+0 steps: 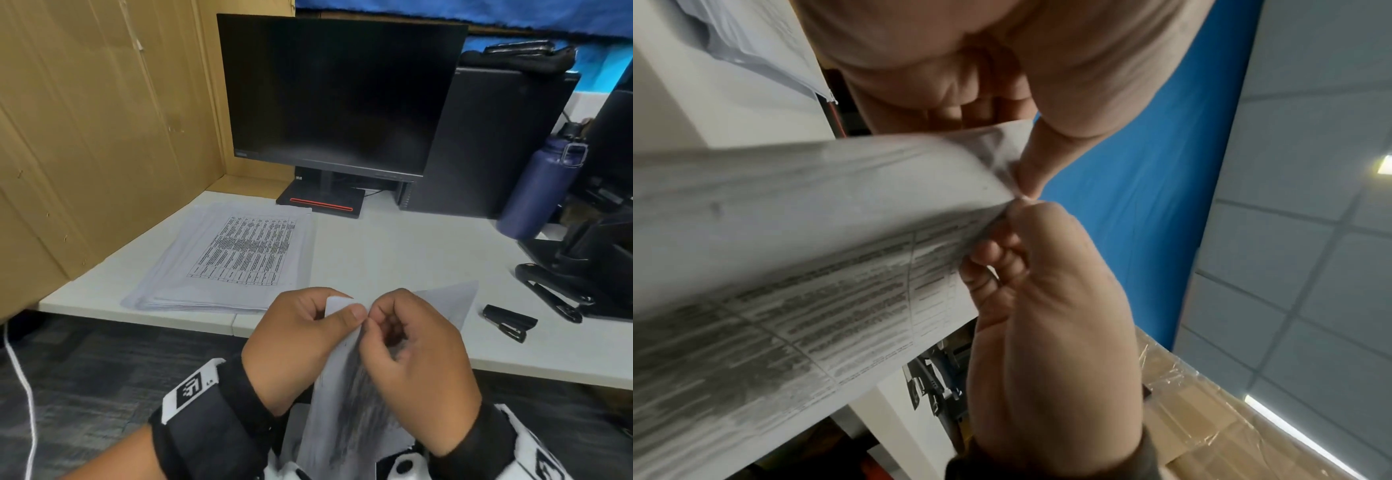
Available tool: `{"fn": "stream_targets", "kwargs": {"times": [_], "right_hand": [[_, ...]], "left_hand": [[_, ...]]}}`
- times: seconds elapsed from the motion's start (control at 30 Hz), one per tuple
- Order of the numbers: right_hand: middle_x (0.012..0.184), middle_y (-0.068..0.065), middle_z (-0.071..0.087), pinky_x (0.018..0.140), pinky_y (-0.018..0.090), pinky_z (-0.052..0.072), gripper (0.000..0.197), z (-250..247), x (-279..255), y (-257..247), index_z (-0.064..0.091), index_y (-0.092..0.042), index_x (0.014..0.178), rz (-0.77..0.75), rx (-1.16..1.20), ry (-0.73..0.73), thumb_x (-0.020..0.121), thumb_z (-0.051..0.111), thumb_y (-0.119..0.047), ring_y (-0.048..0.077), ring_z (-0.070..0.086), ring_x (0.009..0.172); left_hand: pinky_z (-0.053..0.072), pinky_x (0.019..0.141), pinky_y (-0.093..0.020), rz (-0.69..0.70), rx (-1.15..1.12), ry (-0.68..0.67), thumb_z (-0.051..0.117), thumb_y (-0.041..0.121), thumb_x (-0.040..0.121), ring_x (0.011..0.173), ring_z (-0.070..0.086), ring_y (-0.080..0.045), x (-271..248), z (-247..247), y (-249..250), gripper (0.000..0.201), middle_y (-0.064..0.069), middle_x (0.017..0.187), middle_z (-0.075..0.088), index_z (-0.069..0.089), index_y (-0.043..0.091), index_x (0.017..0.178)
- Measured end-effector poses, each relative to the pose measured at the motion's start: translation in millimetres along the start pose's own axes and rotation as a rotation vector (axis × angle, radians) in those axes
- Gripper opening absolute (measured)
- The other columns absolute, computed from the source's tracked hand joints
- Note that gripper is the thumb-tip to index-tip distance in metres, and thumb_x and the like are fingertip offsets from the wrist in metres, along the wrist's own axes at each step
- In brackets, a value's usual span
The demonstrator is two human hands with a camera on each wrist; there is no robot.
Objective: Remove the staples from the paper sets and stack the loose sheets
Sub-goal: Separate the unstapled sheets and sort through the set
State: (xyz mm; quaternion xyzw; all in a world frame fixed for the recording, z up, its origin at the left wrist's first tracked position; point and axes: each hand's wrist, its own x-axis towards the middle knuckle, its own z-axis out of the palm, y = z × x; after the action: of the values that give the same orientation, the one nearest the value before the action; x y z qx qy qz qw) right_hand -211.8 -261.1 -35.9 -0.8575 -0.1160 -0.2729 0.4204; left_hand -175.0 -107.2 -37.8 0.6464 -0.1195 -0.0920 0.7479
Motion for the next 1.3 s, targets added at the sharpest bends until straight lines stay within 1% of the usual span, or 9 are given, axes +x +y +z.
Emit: {"fn": "stream_targets", "kwargs": {"times": [0.13,0.43,0.63,0.73,0.97,1.07,1.13,1.2,1.3], "right_hand": [[0.071,-0.008,0.05,0.054,0.03,0.046,0.012,1.6,-0.6,6.6,0.054,-0.02,0.078,-0.122,-0.153,-0.02,0.086,0.061,-0.015,0.012,0.053,0.064],[0.06,-0.011,0.056,0.053,0.02,0.047,0.018,-0.3,-0.3,7.0,0.054,-0.028,0.073,0.073,-0.158,-0.026,0.082,0.067,-0.02,0.009,0.058,0.062],[0.059,-0.011,0.05,0.053,0.022,0.044,0.017,1.6,-1.6,8.0,0.053,-0.023,0.073,-0.029,-0.195,0.049,0.081,0.066,-0.015,0.01,0.052,0.057],[0.063,-0.006,0.05,0.052,0.027,0.042,0.013,6.0,-4.1,12.6,0.054,-0.017,0.075,-0.084,-0.216,0.083,0.084,0.062,-0.013,0.011,0.048,0.056],[0.072,0.0,0.054,0.058,0.024,0.043,0.008,5.7,-2.8,12.4,0.056,-0.009,0.082,-0.184,-0.118,0.124,0.085,0.053,-0.015,0.013,0.049,0.066],[0.082,0.001,0.054,0.059,0.024,0.045,0.006,-0.7,5.2,7.9,0.054,-0.01,0.078,-0.176,-0.013,-0.014,0.082,0.058,-0.008,0.014,0.052,0.072],[0.082,0.0,0.054,0.058,0.025,0.045,0.014,-4.7,8.1,9.6,0.054,-0.012,0.076,-0.175,-0.001,-0.169,0.078,0.062,-0.001,0.014,0.053,0.07],[0.073,-0.006,0.056,0.056,0.024,0.045,0.016,-5.5,7.4,15.2,0.055,-0.018,0.079,-0.137,-0.029,-0.403,0.08,0.063,-0.004,0.013,0.054,0.065],[0.074,-0.007,0.061,0.059,0.019,0.046,0.018,7.7,-4.2,38.6,0.057,-0.028,0.091,-0.005,-0.143,-0.76,0.086,0.058,-0.01,0.008,0.056,0.064]], "left_hand": [[0.057,0.069,-0.03,-0.085,-0.062,0.007,0.071,0.01,0.092,0.071,0.068,-0.024,1.6,-1.6,-1.5,0.012,-0.015,0.079,0.075,0.079,0.008,0.083],[0.06,0.072,-0.029,-0.072,-0.039,-0.032,0.073,0.006,0.088,0.081,0.071,-0.028,2.1,-1.0,-4.6,0.012,-0.026,0.093,0.078,0.08,-0.003,0.093],[0.058,0.071,-0.03,-0.057,-0.052,-0.03,0.076,0.015,0.083,0.076,0.07,-0.024,4.3,-0.1,-5.0,0.014,-0.022,0.087,0.078,0.081,0.003,0.089],[0.057,0.082,-0.041,-0.079,-0.047,-0.032,0.078,0.021,0.077,0.083,0.069,-0.031,7.3,-3.9,-8.2,0.03,-0.033,0.097,0.075,0.079,-0.004,0.092],[0.055,0.081,-0.036,-0.121,0.028,-0.014,0.078,0.013,0.087,0.083,0.068,-0.028,6.3,-0.9,-28.7,0.014,-0.032,0.097,0.075,0.08,0.001,0.093],[0.058,0.078,-0.035,-0.05,-0.036,0.124,0.07,0.007,0.093,0.074,0.069,-0.023,16.8,-11.0,-14.6,0.007,-0.018,0.085,0.077,0.076,0.004,0.091],[0.06,0.087,-0.045,0.039,-0.043,0.254,0.07,0.015,0.094,0.084,0.072,-0.028,26.1,-26.7,1.1,0.01,-0.018,0.096,0.078,0.075,0.007,0.099],[0.057,0.096,-0.054,0.121,-0.032,0.369,0.065,0.021,0.097,0.1,0.074,-0.033,33.3,-43.0,18.2,0.013,-0.016,0.107,0.078,0.074,0.013,0.103],[0.06,0.093,-0.052,0.204,-0.075,0.514,0.06,0.022,0.103,0.099,0.075,-0.025,38.4,-61.7,39.4,0.011,-0.002,0.099,0.078,0.068,0.022,0.095]]}}
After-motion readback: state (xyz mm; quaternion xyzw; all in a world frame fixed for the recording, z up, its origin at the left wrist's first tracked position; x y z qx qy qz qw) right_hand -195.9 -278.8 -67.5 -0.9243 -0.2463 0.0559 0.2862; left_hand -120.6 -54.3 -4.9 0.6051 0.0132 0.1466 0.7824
